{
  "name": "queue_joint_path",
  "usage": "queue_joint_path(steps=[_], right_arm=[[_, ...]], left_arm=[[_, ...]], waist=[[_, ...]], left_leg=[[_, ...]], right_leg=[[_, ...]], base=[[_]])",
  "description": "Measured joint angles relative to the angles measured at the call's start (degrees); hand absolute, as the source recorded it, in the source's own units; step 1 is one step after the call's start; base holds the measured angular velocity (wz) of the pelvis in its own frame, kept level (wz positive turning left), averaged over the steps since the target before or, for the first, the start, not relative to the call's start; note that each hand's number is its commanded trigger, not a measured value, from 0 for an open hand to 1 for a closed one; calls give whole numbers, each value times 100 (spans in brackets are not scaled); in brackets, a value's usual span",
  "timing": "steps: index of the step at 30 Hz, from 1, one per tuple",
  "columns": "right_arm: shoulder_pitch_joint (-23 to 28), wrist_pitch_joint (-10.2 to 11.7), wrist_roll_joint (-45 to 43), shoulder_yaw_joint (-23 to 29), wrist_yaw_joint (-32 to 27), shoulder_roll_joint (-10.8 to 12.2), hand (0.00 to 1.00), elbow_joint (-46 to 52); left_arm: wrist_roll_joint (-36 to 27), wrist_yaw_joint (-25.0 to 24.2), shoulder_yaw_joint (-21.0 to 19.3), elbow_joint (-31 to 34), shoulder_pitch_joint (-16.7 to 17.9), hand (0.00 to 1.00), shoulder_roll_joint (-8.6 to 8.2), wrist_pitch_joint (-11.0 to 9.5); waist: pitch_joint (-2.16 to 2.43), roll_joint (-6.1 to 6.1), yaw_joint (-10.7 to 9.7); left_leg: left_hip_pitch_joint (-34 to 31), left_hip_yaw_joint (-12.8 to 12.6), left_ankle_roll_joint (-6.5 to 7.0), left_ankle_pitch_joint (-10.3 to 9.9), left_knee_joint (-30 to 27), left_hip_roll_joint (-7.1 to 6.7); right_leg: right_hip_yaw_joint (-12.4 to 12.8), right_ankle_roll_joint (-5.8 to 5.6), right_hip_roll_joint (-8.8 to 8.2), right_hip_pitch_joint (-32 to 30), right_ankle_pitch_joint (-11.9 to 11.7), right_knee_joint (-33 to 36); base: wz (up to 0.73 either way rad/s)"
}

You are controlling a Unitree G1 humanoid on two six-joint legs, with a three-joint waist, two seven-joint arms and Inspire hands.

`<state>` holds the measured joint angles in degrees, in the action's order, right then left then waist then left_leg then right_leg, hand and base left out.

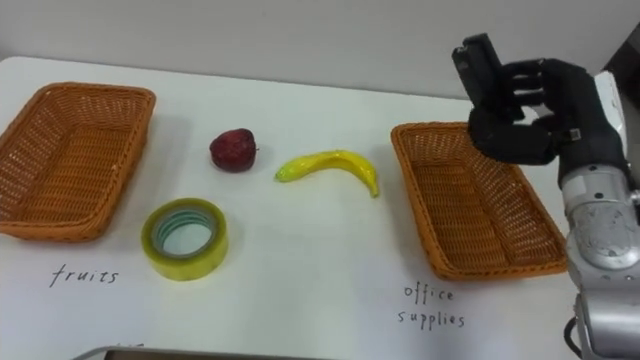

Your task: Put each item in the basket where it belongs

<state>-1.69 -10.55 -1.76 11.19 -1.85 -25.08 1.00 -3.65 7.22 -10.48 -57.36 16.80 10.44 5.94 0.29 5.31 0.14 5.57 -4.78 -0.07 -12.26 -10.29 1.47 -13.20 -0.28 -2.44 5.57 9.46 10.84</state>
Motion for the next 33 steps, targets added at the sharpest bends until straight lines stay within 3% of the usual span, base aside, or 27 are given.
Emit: queue_joint_path(steps=[5,13,19,20,21,23,25,33], right_arm=[[96,-14,-84,0,91,0,100,-191],[101,-13,-286,-1,271,1,100,-292],[116,-11,-653,-49,533,4,100,-519],[126,-11,-687,-50,579,4,73,-535],[132,-11,-736,-52,654,8,62,-550],[133,-11,-784,-52,733,8,18,-554],[133,-11,-796,-52,815,8,2,-554],[132,-10,-838,-52,953,11,0,-553]], left_arm=[[-20,-2,-1,1,36,0,-55,0],[-16,-3,-3,6,19,0,-51,28],[0,-44,-2,10,-19,0,0,55],[0,-57,-2,10,-28,0,0,55],[0,-72,-2,10,-42,0,0,54],[0,-87,-2,10,-63,0,3,54],[0,-144,-3,10,-90,0,10,53],[3,-180,-5,10,-105,0,11,52]], waist=[[2,-6,-10],[-15,63,5],[-27,40,15],[-31,34,17],[-39,22,17],[-40,12,17],[-39,13,17],[-30,27,25]], left_leg=[[-10,-45,0,0,5,3],[-38,-42,0,0,14,0],[-40,-47,-1,-1,-3,11],[-41,-49,-1,-1,-2,11],[-42,-55,-1,-1,0,11],[-45,-62,-1,-1,3,12],[-45,-64,-1,-1,3,12],[-41,-72,-1,-1,2,12]], right_leg=[[41,0,7,-36,0,5],[44,-1,6,-70,1,-13],[50,-2,19,-80,1,-20],[50,-2,19,-82,1,-20],[55,-2,19,-86,1,-19],[62,-2,20,-94,1,-19],[64,-2,21,-95,1,-20],[77,-2,21,-95,2,-22]], base=[[-5],[0],[0],[0],[0],[0],[0],[0]])
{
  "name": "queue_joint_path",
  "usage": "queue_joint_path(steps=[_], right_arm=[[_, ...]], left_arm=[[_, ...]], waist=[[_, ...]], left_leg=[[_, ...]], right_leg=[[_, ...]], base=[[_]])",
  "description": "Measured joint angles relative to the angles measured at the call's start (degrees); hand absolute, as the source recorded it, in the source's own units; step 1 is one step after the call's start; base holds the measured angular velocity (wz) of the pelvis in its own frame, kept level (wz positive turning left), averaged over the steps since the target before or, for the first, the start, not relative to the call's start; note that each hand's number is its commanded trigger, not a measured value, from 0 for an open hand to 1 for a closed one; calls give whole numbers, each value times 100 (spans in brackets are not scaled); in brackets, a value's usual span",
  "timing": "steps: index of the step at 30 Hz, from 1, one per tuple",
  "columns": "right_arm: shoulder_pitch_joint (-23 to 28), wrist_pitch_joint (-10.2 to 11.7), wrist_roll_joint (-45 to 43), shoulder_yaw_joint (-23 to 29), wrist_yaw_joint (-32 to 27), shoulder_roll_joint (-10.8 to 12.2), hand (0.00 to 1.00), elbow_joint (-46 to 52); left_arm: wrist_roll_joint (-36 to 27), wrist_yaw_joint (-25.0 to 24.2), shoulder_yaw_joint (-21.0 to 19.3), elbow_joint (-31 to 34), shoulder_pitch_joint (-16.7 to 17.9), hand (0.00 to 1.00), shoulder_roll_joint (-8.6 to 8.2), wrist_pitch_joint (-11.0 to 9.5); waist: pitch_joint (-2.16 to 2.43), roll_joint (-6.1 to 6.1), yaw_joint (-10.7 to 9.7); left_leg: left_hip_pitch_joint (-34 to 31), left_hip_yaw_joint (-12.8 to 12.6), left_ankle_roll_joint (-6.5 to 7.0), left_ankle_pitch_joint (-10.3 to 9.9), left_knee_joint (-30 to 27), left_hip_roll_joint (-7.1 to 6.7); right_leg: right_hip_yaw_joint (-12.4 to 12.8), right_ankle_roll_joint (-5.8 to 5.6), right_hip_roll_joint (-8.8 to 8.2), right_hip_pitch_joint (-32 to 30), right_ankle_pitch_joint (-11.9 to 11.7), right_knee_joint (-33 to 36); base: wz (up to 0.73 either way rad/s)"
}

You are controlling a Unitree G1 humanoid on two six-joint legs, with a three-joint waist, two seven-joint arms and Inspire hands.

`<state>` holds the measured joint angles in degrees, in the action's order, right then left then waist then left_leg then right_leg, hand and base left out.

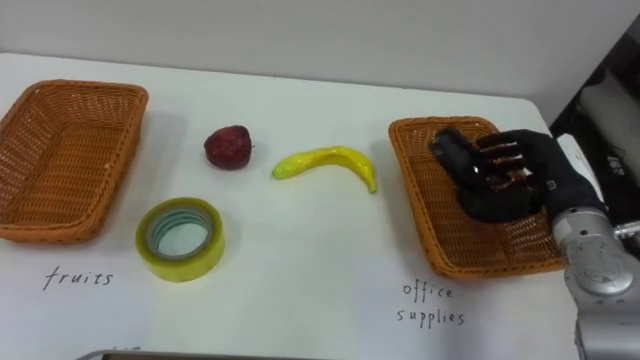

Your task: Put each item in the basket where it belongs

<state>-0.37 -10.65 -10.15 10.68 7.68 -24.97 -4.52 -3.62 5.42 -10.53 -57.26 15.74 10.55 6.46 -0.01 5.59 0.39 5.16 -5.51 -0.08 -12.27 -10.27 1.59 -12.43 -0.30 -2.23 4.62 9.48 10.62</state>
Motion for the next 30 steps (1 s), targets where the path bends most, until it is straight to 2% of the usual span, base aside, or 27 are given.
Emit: queue_joint_path(steps=[11,30], right_arm=[[-1,0,-17,0,88,0,0,0],[-3,0,-75,0,126,0,0,2]], left_arm=[[9,-142,-2,2,-3,0,45,0],[-71,-76,13,-9,-22,0,44,-7]], waist=[[31,54,9],[-3,-5,17]], left_leg=[[-56,-45,1,1,-14,0],[-62,-46,0,0,3,5]], right_leg=[[82,0,3,-66,0,4],[76,0,7,-79,0,10]], base=[[-1],[0]])
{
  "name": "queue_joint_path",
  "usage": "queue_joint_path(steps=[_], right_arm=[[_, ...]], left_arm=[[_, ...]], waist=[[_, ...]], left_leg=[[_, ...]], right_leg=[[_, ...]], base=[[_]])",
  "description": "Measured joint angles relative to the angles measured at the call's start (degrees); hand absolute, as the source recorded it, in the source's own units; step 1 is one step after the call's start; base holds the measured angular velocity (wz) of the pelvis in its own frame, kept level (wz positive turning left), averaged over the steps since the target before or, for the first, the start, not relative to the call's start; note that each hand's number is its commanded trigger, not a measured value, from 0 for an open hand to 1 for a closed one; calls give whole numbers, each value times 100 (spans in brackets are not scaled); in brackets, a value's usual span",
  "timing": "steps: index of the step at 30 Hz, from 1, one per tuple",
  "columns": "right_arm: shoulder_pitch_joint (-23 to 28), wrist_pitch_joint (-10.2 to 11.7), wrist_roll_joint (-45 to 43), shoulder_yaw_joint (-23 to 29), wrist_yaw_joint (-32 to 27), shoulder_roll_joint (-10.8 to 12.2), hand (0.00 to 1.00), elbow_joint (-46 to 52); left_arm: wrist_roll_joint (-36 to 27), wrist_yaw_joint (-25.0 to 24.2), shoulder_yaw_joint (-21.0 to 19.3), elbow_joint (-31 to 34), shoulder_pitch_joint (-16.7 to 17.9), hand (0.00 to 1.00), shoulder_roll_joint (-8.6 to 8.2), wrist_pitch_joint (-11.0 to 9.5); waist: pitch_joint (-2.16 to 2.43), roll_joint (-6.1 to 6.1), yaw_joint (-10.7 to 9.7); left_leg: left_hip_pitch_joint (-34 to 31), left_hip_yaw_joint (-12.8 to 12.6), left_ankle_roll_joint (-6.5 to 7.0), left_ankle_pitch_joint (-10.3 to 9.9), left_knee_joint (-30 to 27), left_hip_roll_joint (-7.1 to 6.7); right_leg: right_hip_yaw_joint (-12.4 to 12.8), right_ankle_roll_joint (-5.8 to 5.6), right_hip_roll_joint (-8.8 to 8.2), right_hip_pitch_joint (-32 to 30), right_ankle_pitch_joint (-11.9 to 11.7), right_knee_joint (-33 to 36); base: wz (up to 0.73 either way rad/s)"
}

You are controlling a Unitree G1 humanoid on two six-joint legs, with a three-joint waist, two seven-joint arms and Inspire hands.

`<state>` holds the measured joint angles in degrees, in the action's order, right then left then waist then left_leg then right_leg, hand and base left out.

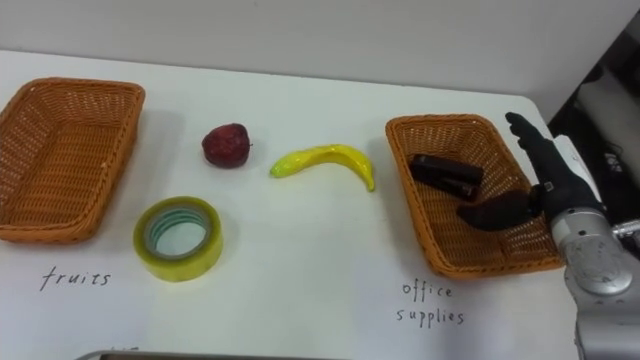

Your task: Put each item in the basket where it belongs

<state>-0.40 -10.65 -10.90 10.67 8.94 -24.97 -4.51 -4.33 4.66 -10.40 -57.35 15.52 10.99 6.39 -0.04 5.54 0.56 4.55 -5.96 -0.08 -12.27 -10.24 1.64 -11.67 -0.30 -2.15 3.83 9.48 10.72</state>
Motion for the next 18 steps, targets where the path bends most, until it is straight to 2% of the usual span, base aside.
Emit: queue_joint_path(steps=[11,18], right_arm=[[-6,2,179,0,-11,-1,0,562],[-49,2,516,-14,-34,-1,0,659]], left_arm=[[0,16,-9,6,-51,0,-1,-8],[-12,22,59,8,-88,0,-4,-8]], waist=[[11,9,26],[21,35,137]], left_leg=[[12,0,0,1,35,0],[17,1,0,1,32,2]], right_leg=[[21,0,4,-10,0,-3],[-5,0,2,-4,0,5]], base=[[0],[0]])
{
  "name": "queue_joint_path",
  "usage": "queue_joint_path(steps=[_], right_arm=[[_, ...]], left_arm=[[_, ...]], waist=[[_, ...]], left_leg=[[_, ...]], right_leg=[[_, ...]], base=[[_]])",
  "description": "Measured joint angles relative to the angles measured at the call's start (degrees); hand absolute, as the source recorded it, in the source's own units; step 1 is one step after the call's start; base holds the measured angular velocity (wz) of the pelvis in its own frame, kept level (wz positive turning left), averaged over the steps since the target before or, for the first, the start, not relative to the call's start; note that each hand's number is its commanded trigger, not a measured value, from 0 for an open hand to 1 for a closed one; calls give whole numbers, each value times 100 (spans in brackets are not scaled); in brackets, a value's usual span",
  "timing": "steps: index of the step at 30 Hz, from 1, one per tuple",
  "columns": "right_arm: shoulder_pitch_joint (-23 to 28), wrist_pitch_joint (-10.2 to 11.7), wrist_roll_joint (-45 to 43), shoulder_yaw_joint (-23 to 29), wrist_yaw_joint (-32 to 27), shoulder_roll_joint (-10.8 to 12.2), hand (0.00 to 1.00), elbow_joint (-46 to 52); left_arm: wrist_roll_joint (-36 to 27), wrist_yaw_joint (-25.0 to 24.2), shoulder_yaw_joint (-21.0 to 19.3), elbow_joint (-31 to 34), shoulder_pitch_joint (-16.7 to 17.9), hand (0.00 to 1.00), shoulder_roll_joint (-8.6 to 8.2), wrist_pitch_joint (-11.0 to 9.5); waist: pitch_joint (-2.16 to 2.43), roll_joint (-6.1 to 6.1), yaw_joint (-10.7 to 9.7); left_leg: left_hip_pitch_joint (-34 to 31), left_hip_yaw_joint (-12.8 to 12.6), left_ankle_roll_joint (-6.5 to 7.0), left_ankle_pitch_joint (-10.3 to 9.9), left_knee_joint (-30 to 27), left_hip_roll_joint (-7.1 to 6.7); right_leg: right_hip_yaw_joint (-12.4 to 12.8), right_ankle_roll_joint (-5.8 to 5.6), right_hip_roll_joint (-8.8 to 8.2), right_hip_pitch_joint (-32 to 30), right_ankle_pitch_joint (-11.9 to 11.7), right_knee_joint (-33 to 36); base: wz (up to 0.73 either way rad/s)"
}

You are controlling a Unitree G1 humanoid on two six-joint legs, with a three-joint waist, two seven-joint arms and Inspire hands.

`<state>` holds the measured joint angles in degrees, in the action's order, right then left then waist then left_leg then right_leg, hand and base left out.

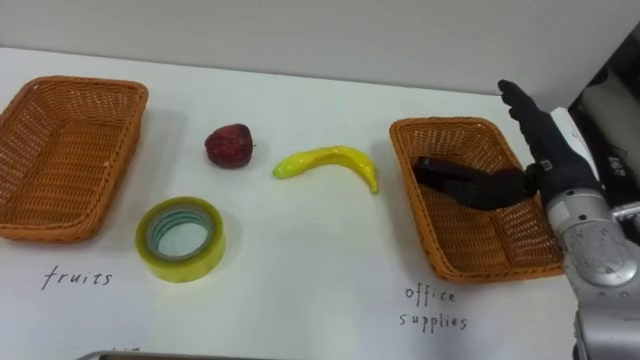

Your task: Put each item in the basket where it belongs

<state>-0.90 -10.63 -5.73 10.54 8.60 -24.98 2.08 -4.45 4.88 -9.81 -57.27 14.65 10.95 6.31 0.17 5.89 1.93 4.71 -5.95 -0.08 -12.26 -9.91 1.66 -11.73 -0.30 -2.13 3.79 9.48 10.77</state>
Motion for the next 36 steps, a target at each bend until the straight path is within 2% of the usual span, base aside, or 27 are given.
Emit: queue_joint_path(steps=[5,11,20,22,26,28,31,33,36], right_arm=[[-161,-1,402,-14,-111,-1,0,136],[-606,-87,567,0,-116,-12,0,473],[-1126,-116,809,-270,245,-11,0,792],[-1188,-171,791,-321,330,-11,0,788],[-1466,-206,796,-561,354,-11,0,773],[-1635,-276,794,-698,355,-11,0,722],[-1682,-369,796,-797,388,-10,0,652],[-1785,-448,792,-870,412,-10,0,525],[-1826,-455,788,-1008,416,-10,0,423]], left_arm=[[-40,31,-6,12,20,0,-6,0],[-39,9,-58,48,-62,0,-13,19],[-37,-204,-110,115,-121,0,-15,61],[-41,-218,-107,118,-146,0,-14,72],[-41,-214,-75,156,-155,0,5,84],[-28,-220,-2,207,-153,0,5,100],[17,-233,-11,303,-176,0,23,245],[17,-297,-9,374,-160,0,26,283],[75,-314,-9,497,-149,0,46,362]], waist=[[-5,-1,6],[0,-3,-6],[-5,-9,83],[-5,7,185],[-19,40,214],[-34,88,299],[-8,150,384],[-12,170,484],[-24,177,578]], left_leg=[[-7,-2,-1,0,24,0],[-20,22,2,1,-14,-13],[-50,146,2,1,-10,-16],[-59,155,2,1,-27,-16],[-98,211,2,2,-77,-23],[-124,245,3,2,-102,-29],[-205,321,4,1,-167,-34],[-207,352,4,1,-180,-37],[-211,469,4,0,-163,-49]], right_leg=[[-16,0,-2,4,0,-4],[-66,-1,-23,4,0,-5],[-179,-1,-27,34,0,-2],[-209,-1,-33,30,0,0],[-278,-1,-49,28,0,2],[-311,-1,-57,31,0,1],[-437,-2,-69,26,0,0],[-518,-2,-77,46,0,0],[-591,-3,-82,93,0,-6]], base=[[0],[1],[6],[4],[5],[7],[19],[8],[14]])
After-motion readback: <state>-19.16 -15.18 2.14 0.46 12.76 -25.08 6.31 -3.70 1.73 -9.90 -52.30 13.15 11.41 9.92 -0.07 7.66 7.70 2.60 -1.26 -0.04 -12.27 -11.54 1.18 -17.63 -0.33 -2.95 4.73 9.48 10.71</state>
